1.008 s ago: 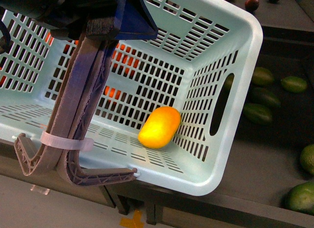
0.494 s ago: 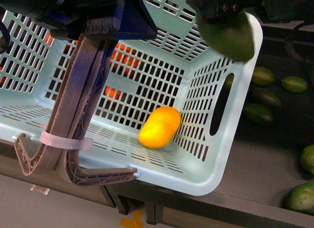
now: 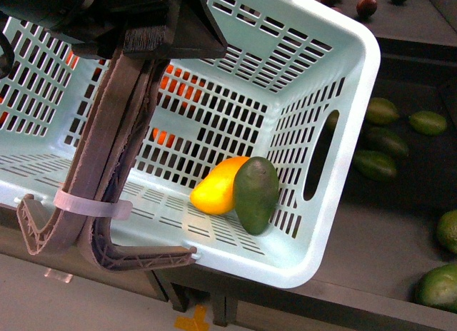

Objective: Pick mango and avocado into basket

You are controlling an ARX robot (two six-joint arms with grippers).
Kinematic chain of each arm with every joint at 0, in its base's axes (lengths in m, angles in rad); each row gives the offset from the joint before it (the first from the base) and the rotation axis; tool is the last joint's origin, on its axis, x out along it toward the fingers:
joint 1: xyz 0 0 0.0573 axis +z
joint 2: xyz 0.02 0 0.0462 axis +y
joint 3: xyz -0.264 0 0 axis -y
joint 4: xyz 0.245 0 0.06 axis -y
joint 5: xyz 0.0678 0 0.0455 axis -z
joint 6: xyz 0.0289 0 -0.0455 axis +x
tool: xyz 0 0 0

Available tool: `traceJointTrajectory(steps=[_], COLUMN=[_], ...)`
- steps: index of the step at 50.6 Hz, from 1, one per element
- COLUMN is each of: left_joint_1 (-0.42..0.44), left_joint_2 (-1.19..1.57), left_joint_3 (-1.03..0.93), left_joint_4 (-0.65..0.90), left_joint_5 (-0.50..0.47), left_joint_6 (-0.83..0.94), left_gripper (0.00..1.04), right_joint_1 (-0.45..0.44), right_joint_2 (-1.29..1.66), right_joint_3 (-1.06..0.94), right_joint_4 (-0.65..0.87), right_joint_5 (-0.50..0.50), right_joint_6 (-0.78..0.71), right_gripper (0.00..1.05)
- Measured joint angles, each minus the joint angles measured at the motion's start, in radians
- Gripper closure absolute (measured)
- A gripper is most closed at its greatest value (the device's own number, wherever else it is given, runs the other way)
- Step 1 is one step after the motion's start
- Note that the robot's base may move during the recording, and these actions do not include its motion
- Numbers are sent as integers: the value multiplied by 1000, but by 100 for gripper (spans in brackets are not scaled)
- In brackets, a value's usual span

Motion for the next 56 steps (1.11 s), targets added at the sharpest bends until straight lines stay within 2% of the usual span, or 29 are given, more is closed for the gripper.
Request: traceJointTrajectory(steps=[11,21,28,33,37,41,47,49,56], left_joint_1=[0,-1,2,1,1,1,2,1,1], left_joint_2=[0,0,0,0,0,0,0,0,0], left_joint_3=[0,0,0,0,0,0,0,0,0], left_joint_4=[0,0,0,0,0,0,0,0,0], left_joint_5=[1,0,0,0,0,0,0,1,0], left_joint_6=[0,3,-2,-1,0,0,-1,-1,0], left_gripper=[98,98,98,98,98,98,98,98,98], right_joint_1=[-27,-42,-100,-126,-197,-237,-245,-245,-246], right_joint_2=[-402,-462,-525,-557,-585,-608,-639,-650,-698], right_joint_3=[-275,-312,-361,-383,-398,-407,-419,-423,-442], right_joint_4=[-192,-198,-172,-185,-202,-212,-227,-235,-266], right_joint_5=[155,153,64,41,-57,-68,-74,-76,-76], right_joint_6=[17,18,-113,-132,-140,-144,-146,-151,-150], right_gripper=[8,9,40,56,69,81,99,104,102])
